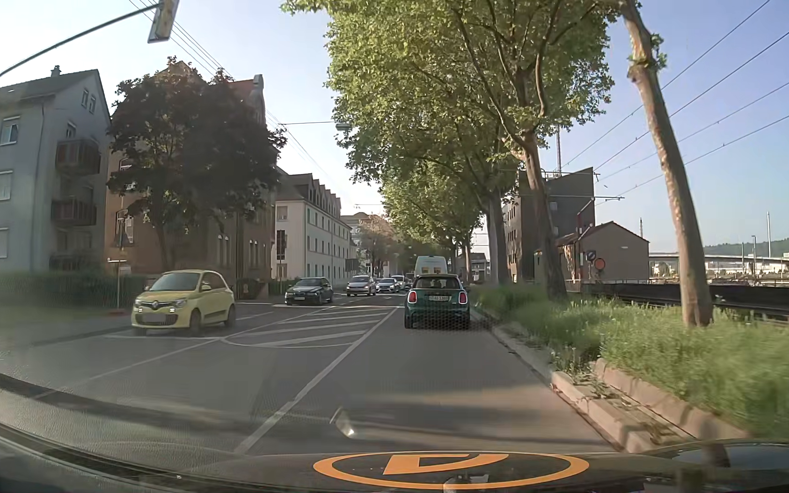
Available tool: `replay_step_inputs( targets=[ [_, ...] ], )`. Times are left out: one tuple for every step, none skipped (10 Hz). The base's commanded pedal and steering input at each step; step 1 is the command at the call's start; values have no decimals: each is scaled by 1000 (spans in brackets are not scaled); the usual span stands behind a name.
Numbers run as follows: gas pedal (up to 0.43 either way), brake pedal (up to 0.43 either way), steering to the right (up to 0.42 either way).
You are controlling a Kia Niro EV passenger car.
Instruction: Follow the waypoints while adhering to traffic rules and regulations
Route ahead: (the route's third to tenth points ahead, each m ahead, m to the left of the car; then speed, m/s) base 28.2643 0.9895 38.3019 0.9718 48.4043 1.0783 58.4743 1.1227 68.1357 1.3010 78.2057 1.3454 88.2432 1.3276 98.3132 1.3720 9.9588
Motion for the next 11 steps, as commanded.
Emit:
replay_step_inputs(
  targets=[
    [87,0,1],
    [87,0,1],
    [87,0,0],
    [87,0,0],
    [87,0,1],
    [87,0,1],
    [87,0,1],
    [87,0,1],
    [87,0,0],
    [98,0,1],
    [98,0,0]
  ],
)
